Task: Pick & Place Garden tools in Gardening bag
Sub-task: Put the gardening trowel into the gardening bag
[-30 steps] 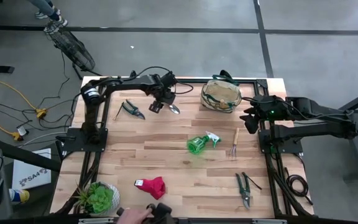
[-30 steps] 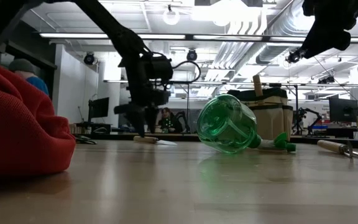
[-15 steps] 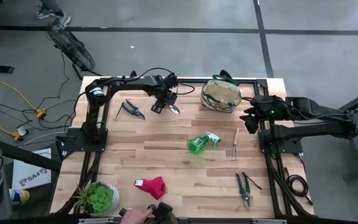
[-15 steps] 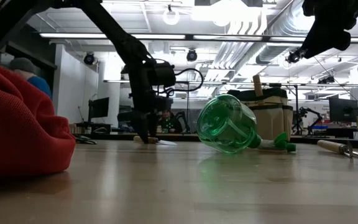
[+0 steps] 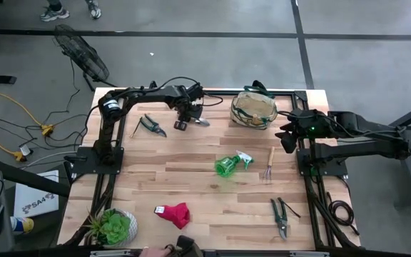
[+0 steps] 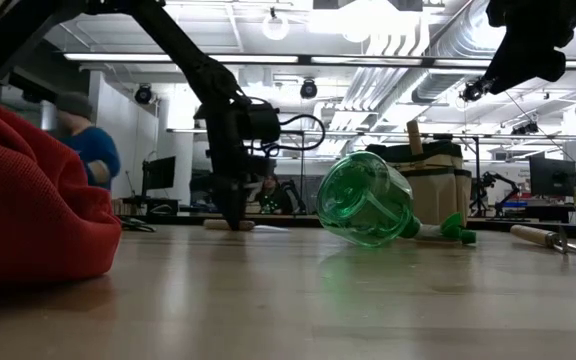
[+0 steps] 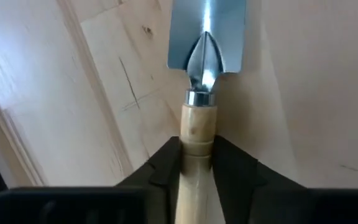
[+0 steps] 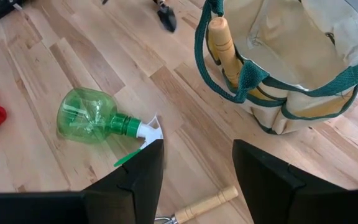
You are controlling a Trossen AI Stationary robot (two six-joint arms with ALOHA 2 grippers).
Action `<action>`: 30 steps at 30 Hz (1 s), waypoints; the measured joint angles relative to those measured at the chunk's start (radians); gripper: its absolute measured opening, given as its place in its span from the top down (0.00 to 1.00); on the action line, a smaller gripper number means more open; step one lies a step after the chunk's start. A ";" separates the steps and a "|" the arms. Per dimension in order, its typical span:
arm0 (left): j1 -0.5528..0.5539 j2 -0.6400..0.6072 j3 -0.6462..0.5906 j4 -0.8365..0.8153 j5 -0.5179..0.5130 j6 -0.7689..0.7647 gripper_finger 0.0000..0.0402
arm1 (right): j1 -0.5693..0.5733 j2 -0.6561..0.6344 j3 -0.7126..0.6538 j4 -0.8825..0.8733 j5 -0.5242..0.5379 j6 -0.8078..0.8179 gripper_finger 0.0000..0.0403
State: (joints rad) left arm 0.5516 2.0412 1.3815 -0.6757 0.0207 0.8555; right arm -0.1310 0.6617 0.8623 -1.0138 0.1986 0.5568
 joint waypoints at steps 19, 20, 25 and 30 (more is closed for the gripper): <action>0.021 0.009 0.362 -0.526 0.398 -0.572 0.87 | 0.000 0.000 0.000 0.137 -0.138 0.003 0.54; 0.026 0.009 0.402 -0.541 0.436 -0.607 0.87 | 0.000 0.000 0.000 0.167 -0.150 -0.013 0.54; 0.047 0.007 0.573 -0.583 0.612 -0.802 0.87 | 0.000 0.018 0.000 0.377 -0.199 -0.121 0.54; 0.050 0.007 0.688 -0.474 0.757 -0.951 0.87 | 0.000 0.078 0.000 0.559 -0.197 -0.184 0.54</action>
State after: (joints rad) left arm 0.6020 2.0483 2.0697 -1.1495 0.7778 -0.0957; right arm -0.1307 0.7396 0.8627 -0.4549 0.0018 0.3727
